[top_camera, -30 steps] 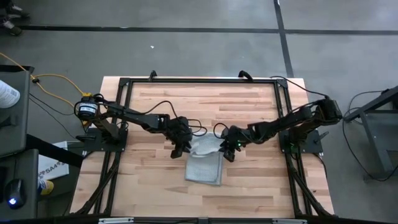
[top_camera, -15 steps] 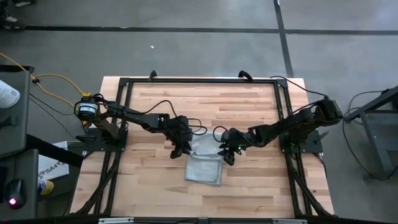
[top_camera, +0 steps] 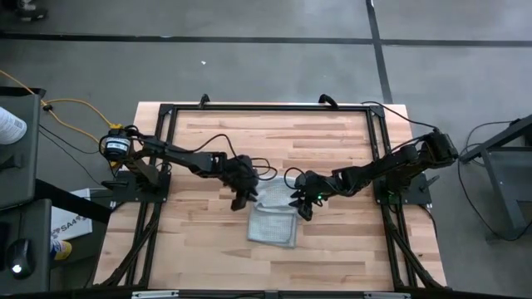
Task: Fold microfiber towels
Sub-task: Fold the gray microfiber towel
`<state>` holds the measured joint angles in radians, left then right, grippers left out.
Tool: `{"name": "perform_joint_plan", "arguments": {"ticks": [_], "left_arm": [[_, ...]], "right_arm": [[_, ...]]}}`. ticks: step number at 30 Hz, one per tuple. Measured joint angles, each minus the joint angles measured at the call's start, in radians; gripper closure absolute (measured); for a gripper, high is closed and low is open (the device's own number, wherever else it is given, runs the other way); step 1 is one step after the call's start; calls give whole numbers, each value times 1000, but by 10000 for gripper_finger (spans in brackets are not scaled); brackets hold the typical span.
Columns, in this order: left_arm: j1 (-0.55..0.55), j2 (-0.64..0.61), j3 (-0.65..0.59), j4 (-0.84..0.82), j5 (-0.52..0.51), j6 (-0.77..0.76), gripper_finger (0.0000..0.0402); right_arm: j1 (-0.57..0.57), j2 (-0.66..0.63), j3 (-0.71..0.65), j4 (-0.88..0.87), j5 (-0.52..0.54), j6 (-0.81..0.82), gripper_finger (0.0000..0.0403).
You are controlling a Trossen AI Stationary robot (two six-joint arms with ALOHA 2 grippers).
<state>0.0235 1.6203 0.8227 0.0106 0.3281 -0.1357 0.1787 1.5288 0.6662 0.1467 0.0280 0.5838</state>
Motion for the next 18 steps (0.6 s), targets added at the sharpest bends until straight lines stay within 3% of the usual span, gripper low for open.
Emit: {"name": "perform_joint_plan", "arguments": {"ticks": [7,18], "left_arm": [[-49,0,0,-10,-30,1,279],[-111,34,31,2,-186,0,279]], "right_arm": [[0,0,0,0,0,0,248],[0,0,0,-2,-1,22,248]]}}
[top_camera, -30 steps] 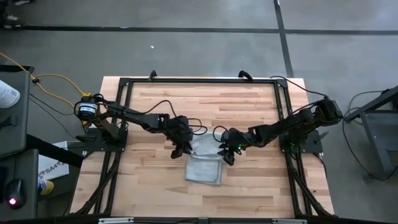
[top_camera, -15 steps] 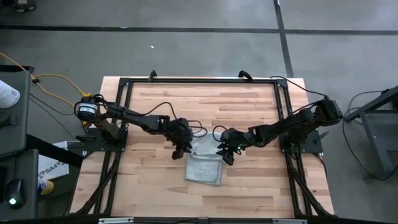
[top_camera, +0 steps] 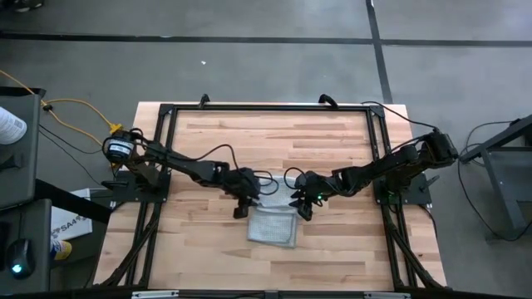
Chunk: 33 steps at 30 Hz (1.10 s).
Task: Fold microfiber towels
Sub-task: Fold the gray microfiber towel
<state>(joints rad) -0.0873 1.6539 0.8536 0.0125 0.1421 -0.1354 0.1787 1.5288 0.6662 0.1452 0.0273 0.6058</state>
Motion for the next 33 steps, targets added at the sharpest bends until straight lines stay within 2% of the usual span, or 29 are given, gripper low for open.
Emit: {"name": "perform_joint_plan", "arguments": {"ticks": [4,15,29,33], "left_arm": [[-7,13,35,-38,-61,7,279],[-31,95,82,-64,-74,-3,279],[-58,98,102,-146,-158,-5,280],[-58,98,102,-145,-160,-5,297]], "right_arm": [[0,0,0,-8,-1,1,248],[5,0,0,-8,-3,-1,248],[5,0,0,-7,-4,-3,248],[5,0,0,-6,-4,-3,248]]}}
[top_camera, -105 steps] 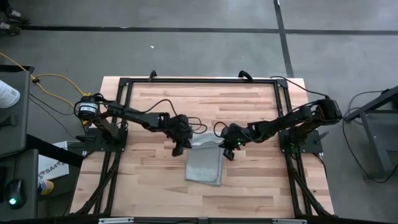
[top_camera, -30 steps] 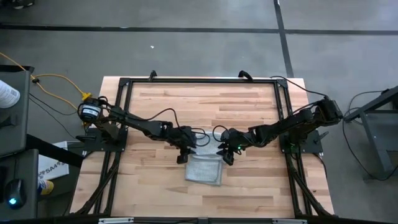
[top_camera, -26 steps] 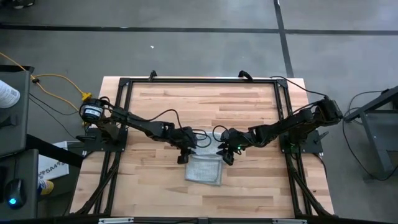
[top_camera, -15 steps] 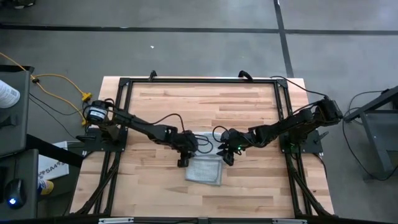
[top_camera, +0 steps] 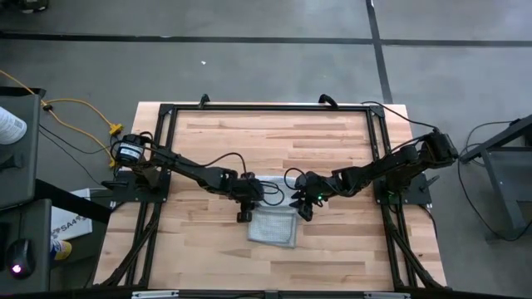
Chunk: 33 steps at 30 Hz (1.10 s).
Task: Fold microfiber towels
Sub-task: Fold the gray microfiber towel
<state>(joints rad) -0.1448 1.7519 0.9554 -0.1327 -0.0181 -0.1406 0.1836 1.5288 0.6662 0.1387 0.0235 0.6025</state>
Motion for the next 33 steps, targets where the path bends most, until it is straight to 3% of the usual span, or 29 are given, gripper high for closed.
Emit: {"name": "perform_joint_plan", "arguments": {"ticks": [9,33], "left_arm": [[-8,0,0,3,1,-5,393],[-60,0,15,-74,-48,3,400]], "right_arm": [[0,0,0,0,0,3,248],[0,0,0,0,0,3,248]]}}
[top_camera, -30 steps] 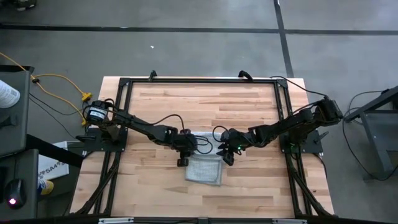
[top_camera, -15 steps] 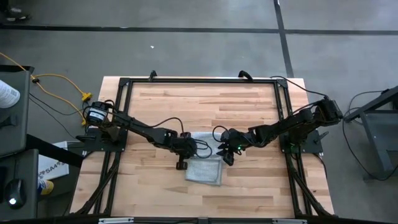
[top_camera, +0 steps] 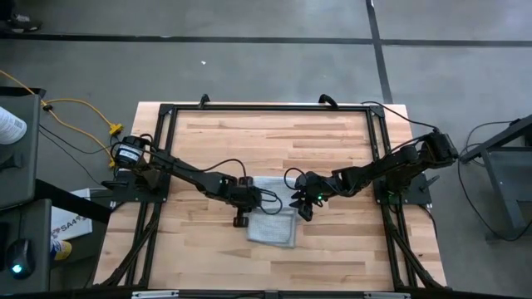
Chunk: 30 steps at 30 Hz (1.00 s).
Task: Fold microfiber towels
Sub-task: Fold the gray microfiber towel
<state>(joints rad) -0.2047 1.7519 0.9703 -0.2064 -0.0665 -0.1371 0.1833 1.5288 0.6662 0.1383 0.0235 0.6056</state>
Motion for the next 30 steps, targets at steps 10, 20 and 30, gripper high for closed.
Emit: {"name": "perform_joint_plan", "arguments": {"ticks": [10,20,30], "left_arm": [[0,-12,22,-34,-5,-3,400],[0,-27,84,-125,-7,0,400],[-6,-27,85,-165,-7,-26,400]], "right_arm": [[0,0,0,-1,0,0,248],[0,0,0,-23,0,0,248],[0,0,0,-23,0,0,248]]}}
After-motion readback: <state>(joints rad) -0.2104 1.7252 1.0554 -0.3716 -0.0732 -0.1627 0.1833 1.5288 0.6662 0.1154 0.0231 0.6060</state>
